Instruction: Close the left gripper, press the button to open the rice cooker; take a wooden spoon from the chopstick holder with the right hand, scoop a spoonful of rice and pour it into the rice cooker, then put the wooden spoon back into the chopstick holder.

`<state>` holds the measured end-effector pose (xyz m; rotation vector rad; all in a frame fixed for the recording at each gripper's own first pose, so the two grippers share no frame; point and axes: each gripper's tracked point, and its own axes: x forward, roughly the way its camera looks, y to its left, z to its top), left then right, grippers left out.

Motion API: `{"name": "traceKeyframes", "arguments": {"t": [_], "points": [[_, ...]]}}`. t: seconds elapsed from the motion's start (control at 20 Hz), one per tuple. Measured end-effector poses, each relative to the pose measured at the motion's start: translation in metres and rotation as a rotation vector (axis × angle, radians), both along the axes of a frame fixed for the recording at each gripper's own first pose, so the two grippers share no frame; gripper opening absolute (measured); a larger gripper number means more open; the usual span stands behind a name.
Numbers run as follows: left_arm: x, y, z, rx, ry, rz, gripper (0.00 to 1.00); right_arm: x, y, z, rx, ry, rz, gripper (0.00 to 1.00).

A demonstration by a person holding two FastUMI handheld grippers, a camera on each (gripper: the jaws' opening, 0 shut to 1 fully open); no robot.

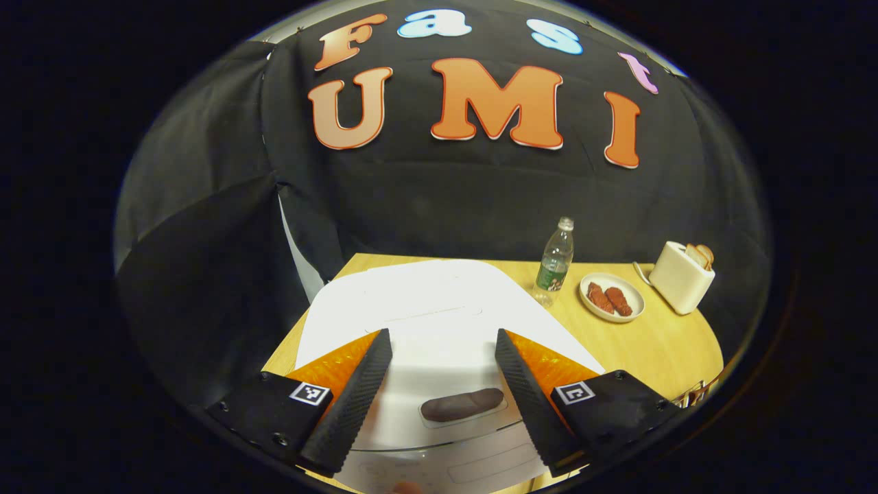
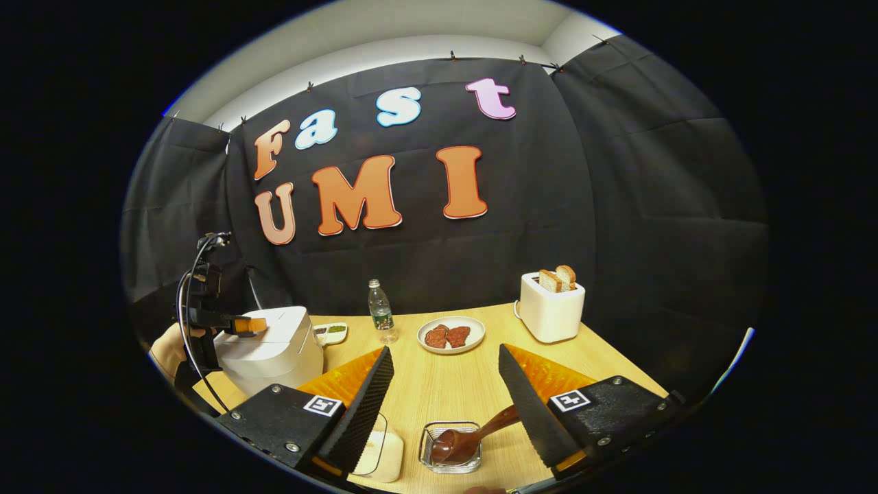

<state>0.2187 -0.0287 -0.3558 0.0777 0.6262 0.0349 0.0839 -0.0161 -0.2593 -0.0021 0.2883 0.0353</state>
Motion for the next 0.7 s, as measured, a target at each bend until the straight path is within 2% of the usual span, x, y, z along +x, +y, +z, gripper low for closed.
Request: {"name": "traceKeyframes", "arguments": {"t": [0.15, 0.25, 0.45, 0.6, 0.7], "points": [[0.003, -0.002, -0.007, -0.021, -0.007, 0.024, 1.0, 0.0, -0.007, 0.0, -0.011, -0.003, -0.018, 0.95], [0.003, -0.007, -0.01, -0.001, 0.001, 0.001, 1.0, 0.0, -0.008, 0.003, 0.0, -0.008, -0.024, 0.95], [0.0, -0.008, -0.009, -0.034, -0.007, -0.018, 1.0, -0.001, -0.016, 0.007, -0.018, -0.019, -0.052, 0.95], [0.002, -0.011, -0.007, -0.009, 0.055, -0.036, 1.0, -0.004, -0.016, 0.01, -0.023, -0.025, -0.055, 0.95], [0.004, -0.012, -0.002, 0.011, 0.047, -0.041, 1.0, -0.004, -0.017, 0.014, -0.021, -0.033, -0.061, 0.95]]}}
